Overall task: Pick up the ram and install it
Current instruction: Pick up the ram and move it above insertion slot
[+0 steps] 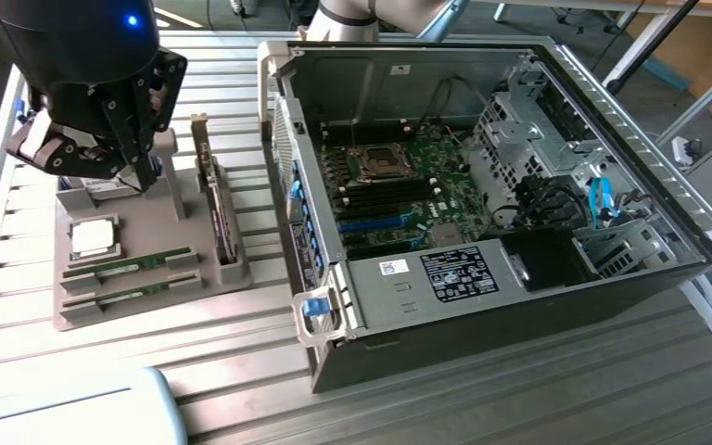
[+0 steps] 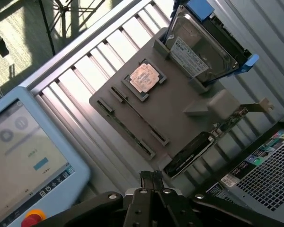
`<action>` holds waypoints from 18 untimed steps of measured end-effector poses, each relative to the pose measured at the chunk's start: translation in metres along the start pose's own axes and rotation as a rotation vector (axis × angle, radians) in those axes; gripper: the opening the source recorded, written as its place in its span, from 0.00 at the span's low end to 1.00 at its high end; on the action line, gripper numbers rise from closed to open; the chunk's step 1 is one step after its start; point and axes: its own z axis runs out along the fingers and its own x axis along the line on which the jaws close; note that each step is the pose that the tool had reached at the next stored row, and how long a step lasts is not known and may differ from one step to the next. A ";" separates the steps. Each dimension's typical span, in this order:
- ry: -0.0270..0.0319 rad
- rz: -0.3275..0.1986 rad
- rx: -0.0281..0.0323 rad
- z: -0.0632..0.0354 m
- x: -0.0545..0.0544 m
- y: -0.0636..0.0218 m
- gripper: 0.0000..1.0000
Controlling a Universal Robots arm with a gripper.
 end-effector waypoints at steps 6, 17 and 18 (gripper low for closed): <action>0.0043 -0.141 -0.0036 0.0014 0.000 -0.0001 0.13; 0.0125 -0.399 -0.0102 0.0048 0.000 -0.0001 0.13; 0.0131 -0.419 -0.0107 0.0050 0.000 -0.0002 0.13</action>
